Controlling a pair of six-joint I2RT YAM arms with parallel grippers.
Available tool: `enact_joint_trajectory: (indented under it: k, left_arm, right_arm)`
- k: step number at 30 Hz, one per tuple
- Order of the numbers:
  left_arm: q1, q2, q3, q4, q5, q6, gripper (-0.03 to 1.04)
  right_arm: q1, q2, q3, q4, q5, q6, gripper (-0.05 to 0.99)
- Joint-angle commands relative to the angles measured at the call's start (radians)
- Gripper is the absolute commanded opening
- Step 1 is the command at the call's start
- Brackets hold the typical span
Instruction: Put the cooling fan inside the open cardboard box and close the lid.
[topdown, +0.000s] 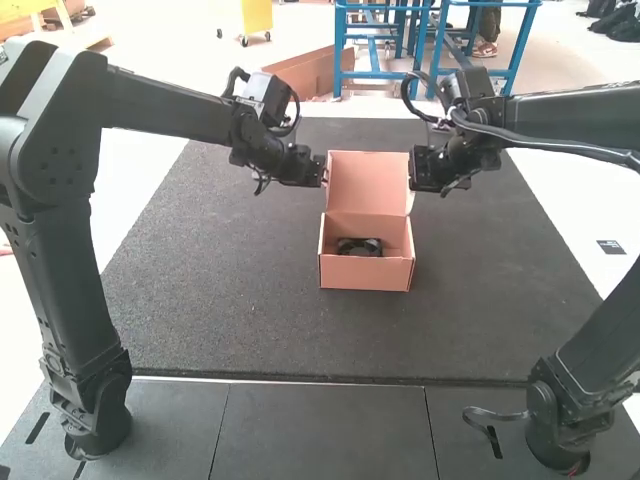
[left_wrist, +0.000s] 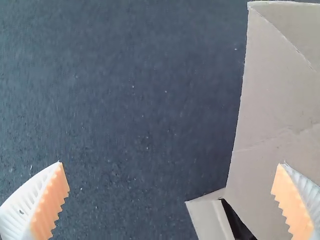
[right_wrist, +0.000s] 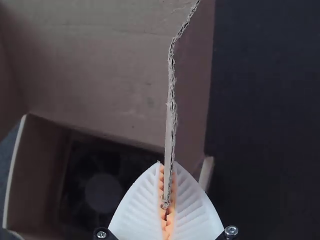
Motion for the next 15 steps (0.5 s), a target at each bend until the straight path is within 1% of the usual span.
enact_joint_trajectory:
  k: [1, 7, 11, 15]
  left_arm:
    - [-0.007, -0.042, 0.025, -0.008, 0.011, -0.005, 0.96]
    - [-0.01, -0.06, 0.025, -0.037, 0.011, -0.005, 0.96]
    - [-0.019, -0.076, 0.019, -0.048, 0.013, -0.005, 0.96]
    - [-0.019, -0.094, 0.004, -0.054, 0.013, -0.004, 0.96]
  right_arm:
    - [0.021, -0.012, -0.03, -0.014, 0.002, -0.01, -0.02]
    - [0.029, -0.026, -0.056, -0.023, 0.001, -0.022, -0.02]
    - [0.032, -0.037, -0.075, -0.029, 0.001, -0.024, -0.02]
    - [0.03, -0.054, -0.091, -0.032, 0.001, -0.024, -0.02]
